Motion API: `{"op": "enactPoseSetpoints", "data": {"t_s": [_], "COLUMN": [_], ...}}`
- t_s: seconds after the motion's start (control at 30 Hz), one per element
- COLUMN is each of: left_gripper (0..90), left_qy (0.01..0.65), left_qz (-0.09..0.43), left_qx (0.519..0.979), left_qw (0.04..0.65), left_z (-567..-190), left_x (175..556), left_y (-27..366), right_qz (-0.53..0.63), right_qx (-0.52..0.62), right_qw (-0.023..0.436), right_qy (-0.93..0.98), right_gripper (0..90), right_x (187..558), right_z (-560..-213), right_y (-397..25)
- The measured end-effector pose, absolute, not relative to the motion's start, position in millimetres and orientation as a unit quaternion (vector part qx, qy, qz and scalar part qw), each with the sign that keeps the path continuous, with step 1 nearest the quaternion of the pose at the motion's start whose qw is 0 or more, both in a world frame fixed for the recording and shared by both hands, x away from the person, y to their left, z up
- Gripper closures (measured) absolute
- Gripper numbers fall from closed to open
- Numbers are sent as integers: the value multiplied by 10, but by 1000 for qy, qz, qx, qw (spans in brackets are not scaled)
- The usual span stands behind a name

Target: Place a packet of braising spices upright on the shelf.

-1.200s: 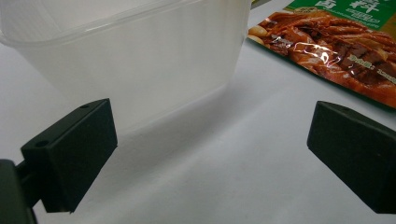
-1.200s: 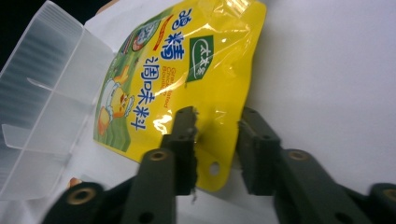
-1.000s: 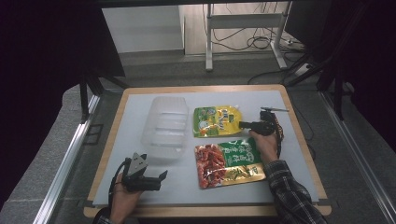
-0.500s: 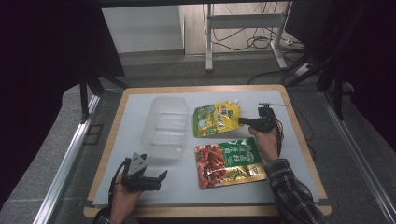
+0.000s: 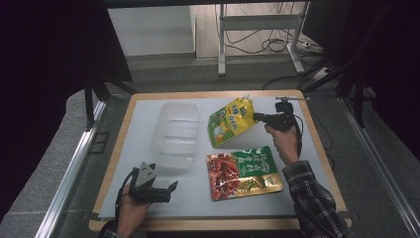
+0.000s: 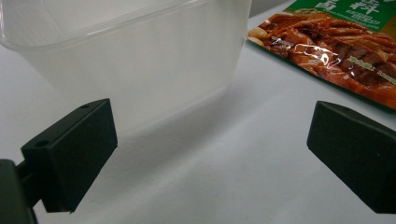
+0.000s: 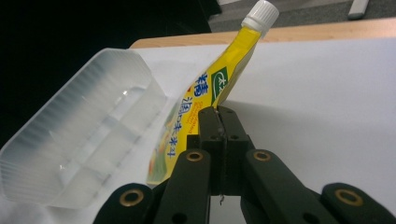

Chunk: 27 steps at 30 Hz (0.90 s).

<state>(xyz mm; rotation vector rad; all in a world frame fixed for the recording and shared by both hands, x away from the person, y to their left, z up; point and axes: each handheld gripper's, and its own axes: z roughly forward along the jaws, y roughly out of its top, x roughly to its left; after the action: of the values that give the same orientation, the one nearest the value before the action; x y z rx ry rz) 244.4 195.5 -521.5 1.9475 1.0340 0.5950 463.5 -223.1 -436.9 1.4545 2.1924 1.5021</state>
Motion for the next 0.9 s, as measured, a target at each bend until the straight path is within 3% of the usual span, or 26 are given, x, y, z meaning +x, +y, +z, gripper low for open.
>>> {"op": "enactPoseSetpoints", "data": {"t_s": [0.5,0.9], "left_gripper": [12,12], "left_qy": [411,410], "left_qz": [237,237], "left_qx": [776,777], "left_qw": [416,415], "left_z": [-5215,-5215], "left_x": [2443,2441], "left_y": [1953,1948], "right_qz": [489,477], "right_qx": [427,363], "right_qw": [113,142], "right_qy": [752,788], "right_gripper": [896,894], "right_x": [4575,4445], "right_z": [-3872,-3714], "right_y": [-2041,-1698]}}
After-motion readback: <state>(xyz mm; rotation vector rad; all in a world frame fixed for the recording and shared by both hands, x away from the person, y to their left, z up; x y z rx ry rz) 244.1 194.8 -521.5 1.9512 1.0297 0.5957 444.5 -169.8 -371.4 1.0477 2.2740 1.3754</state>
